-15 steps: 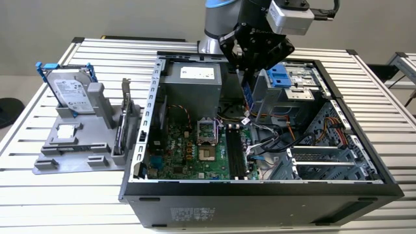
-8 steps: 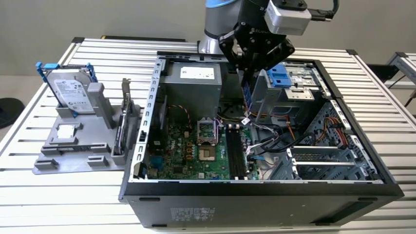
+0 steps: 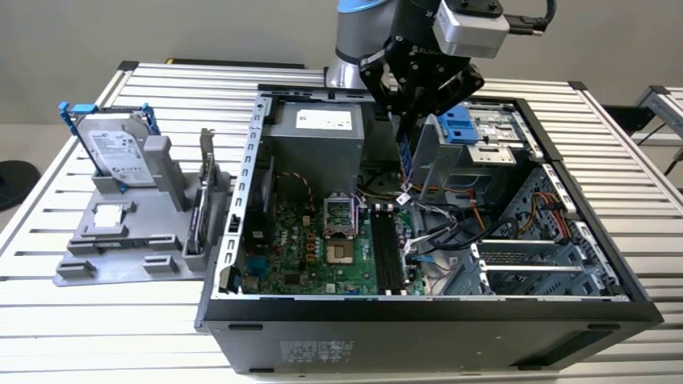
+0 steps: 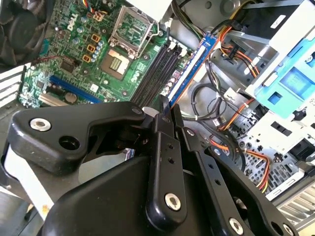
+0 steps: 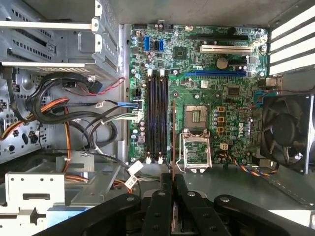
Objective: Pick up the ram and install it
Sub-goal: 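Insert the ram into the slot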
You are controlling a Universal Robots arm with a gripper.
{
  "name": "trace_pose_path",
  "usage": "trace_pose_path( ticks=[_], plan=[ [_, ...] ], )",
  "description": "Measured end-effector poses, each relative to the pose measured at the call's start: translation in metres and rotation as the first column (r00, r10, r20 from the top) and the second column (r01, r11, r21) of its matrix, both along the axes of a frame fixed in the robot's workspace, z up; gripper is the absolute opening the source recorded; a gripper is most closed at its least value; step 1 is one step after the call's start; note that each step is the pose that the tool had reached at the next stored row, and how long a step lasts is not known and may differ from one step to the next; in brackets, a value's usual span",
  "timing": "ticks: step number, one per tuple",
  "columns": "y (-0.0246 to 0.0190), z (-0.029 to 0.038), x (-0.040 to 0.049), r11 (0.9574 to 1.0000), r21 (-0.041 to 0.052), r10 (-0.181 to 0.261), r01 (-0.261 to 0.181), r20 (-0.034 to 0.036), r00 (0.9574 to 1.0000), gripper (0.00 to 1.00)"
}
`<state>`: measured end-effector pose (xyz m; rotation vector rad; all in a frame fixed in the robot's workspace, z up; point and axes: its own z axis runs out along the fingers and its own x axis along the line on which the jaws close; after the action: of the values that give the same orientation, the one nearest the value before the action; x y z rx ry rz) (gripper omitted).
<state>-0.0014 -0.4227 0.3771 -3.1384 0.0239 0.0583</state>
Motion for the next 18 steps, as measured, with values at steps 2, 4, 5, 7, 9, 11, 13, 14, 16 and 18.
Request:
trace_pose_path(
  ticks=[2,4,5,7,9,11,13,14,16,18],
  plan=[
    [0.0002,-0.0001,0.0006,1.0,0.0001,0.0,0.0,0.0,1.0,0.0],
    [0.0006,-0.0002,0.0014,1.0,0.0,0.0,0.0,0.0001,1.0,0.0],
    [0.0007,-0.0003,0.0019,1.0,0.0001,-0.001,0.001,0.0,1.0,0.0],
    [0.0011,-0.0006,0.0031,1.0,0.0001,-0.001,0.001,0.0,1.0,0.0],
    [0.0013,-0.0008,0.0048,1.0,-0.0001,-0.001,0.001,0.0,1.0,0.0],
    [0.0014,-0.0014,0.0065,1.0,-0.0001,-0.001,0.001,0.0,1.0,0.0],
    [0.0015,-0.0021,0.008,1.0,-0.0001,-0.001,0.001,0.0,1.0,0.0],
    [0.0015,-0.0025,0.0087,1.0,0.0,-0.001,0.001,0.0,1.0,0.0],
    [0.0016,-0.0035,0.0102,1.0,-0.0001,-0.001,0.001,0.0,1.0,0.0],
    [0.0017,-0.0048,0.0114,1.0,0.0001,-0.002,0.002,0.0,1.0,0.0]
  ],
)
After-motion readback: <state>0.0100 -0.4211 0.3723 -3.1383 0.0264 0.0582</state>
